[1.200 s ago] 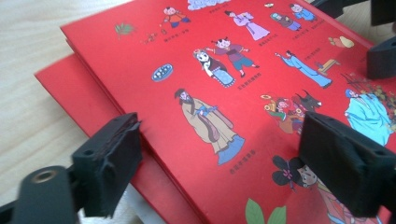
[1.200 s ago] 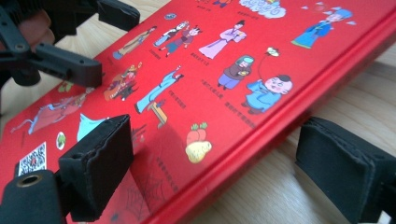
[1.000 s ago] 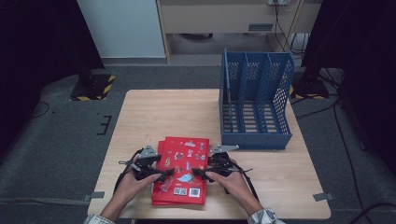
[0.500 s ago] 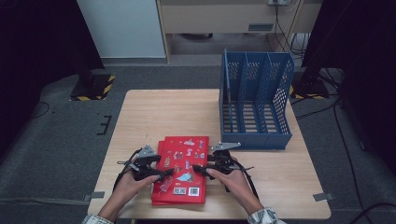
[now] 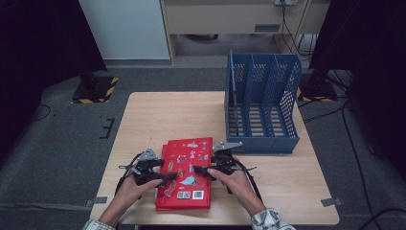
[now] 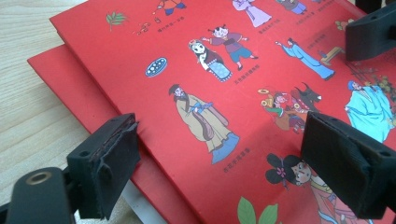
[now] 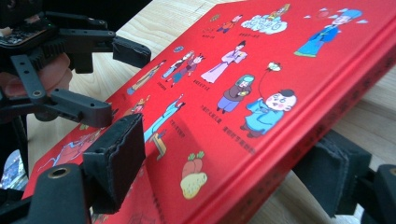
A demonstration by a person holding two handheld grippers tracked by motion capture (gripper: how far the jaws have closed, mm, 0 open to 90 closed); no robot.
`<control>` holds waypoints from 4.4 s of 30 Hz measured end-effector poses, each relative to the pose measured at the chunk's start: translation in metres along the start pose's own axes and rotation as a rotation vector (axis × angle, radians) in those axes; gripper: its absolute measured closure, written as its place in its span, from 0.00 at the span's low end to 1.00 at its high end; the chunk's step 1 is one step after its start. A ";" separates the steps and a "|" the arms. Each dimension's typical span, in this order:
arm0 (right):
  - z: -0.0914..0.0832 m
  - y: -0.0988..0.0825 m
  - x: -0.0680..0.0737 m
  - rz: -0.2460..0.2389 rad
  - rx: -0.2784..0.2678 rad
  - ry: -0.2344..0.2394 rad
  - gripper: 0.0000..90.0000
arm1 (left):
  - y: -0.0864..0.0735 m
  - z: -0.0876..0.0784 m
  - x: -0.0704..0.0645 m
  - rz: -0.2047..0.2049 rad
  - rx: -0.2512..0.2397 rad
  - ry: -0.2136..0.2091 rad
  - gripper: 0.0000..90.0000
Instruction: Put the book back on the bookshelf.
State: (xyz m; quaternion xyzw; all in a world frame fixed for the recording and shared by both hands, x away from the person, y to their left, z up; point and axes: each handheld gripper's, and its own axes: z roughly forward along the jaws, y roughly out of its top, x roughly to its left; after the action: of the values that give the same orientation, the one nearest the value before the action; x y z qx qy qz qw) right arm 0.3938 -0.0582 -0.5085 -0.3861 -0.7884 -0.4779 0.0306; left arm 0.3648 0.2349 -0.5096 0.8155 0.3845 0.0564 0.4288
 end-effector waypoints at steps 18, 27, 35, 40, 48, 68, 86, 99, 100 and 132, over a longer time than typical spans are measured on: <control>0.015 0.011 0.004 0.026 0.033 0.009 0.28 | 0.000 0.001 -0.001 0.003 -0.010 -0.009 0.08; 0.012 0.016 0.007 0.022 0.034 0.017 0.34 | -0.001 0.002 0.000 -0.033 -0.001 -0.026 0.00; 0.010 0.021 0.010 0.028 0.032 0.015 0.38 | -0.001 0.000 0.000 -0.028 -0.012 -0.027 0.00; 0.009 0.023 0.010 0.035 0.033 0.012 0.41 | -0.001 -0.001 -0.001 -0.020 -0.021 -0.023 0.00; 0.004 0.029 0.008 0.067 0.013 0.030 0.49 | 0.001 -0.003 -0.004 -0.011 -0.044 -0.016 0.00; 0.001 0.040 0.009 0.092 -0.017 0.053 0.59 | 0.002 -0.007 0.000 -0.035 -0.090 0.009 0.00; -0.002 0.042 0.012 0.089 -0.044 0.071 0.63 | 0.000 -0.011 0.006 -0.080 -0.102 -0.005 0.00; -0.005 0.053 0.022 0.014 -0.027 0.070 0.63 | 0.004 -0.017 0.009 -0.076 -0.098 -0.030 0.00; -0.004 0.055 0.023 0.006 -0.019 0.066 0.62 | 0.004 -0.017 0.009 -0.079 -0.094 -0.030 0.00; -0.012 0.086 0.035 -0.113 -0.024 0.076 0.65 | 0.027 -0.030 0.014 -0.048 -0.128 0.004 0.04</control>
State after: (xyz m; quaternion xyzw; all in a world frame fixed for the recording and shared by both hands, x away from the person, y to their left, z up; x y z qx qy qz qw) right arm 0.4204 -0.0257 -0.4244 -0.3230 -0.8015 -0.5025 0.0289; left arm 0.3775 0.2551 -0.4741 0.7770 0.4002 0.0720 0.4805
